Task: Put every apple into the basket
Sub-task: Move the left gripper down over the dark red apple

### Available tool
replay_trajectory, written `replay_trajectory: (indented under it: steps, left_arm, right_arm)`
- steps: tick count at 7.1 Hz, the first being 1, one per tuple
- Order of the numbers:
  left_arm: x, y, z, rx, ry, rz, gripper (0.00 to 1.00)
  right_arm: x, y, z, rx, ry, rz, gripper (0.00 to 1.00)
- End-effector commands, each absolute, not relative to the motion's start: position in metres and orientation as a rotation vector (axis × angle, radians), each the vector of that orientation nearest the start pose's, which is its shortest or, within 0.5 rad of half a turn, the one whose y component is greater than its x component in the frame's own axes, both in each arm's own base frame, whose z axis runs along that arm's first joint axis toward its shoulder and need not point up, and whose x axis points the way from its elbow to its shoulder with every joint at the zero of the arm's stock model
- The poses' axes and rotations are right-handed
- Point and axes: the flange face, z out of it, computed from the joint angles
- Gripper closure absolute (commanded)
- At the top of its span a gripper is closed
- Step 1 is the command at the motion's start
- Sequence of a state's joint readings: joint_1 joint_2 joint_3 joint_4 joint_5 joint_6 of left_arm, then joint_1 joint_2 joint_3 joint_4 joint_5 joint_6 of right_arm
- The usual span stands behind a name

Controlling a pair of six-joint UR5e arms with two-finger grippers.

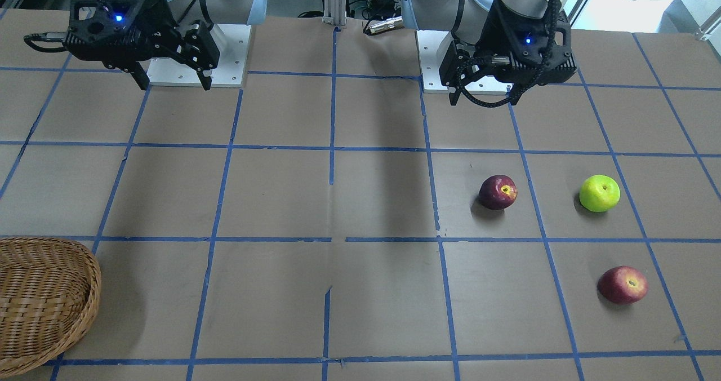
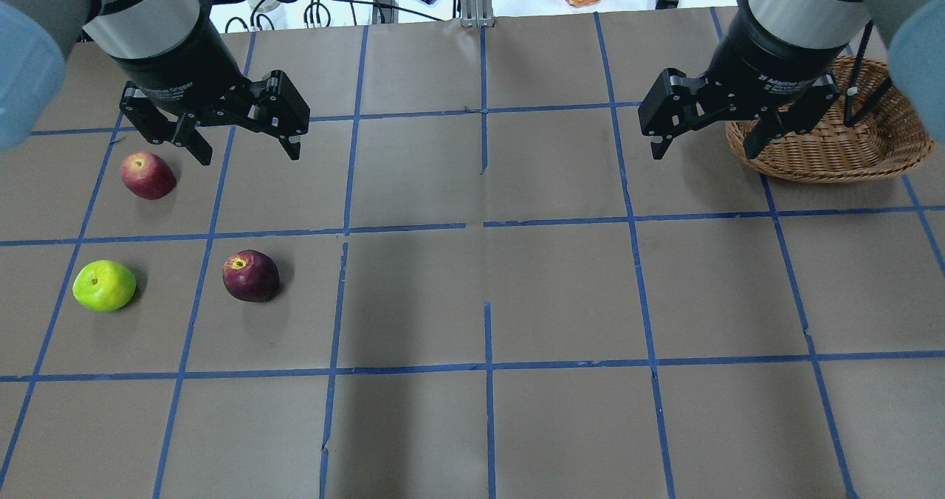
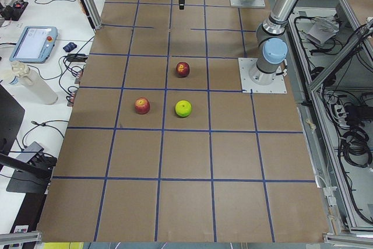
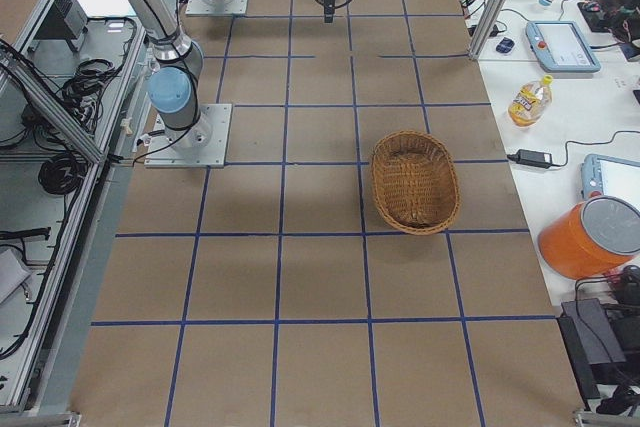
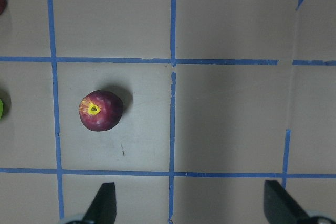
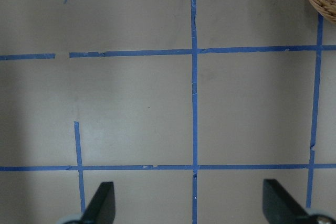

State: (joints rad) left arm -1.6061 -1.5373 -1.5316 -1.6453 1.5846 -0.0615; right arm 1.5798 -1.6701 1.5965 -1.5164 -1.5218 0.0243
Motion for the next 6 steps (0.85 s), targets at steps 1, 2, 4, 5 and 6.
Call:
replay_trajectory:
  steps: [1,2,4,5,6]
  left_arm:
    - [-0.148,-0.471,0.516,-0.041,3.126,0.004,0.0]
    - [-0.148,-0.47,0.514,-0.041,3.126,0.008,0.0]
    - [-0.148,-0.469,0.511,-0.041,3.127,0.016,0.0]
    - [-0.143,-0.468,0.517,0.016,3.126,-0.005,0.0]
    - [-0.111,-0.479,0.507,0.007,3.132,0.032,0.0]
  right_arm:
    - [0.142,-0.449,0.517,0.021,3.092,-0.032,0.0]
    - [0.142,-0.448,0.517,0.021,3.094,-0.027,0.0]
    - [0.143,-0.448,0.516,0.018,3.094,-0.023,0.0]
    - [0.143,-0.448,0.516,0.018,3.094,-0.02,0.0]
    - [0.144,-0.448,0.516,0.021,3.092,-0.025,0.0]
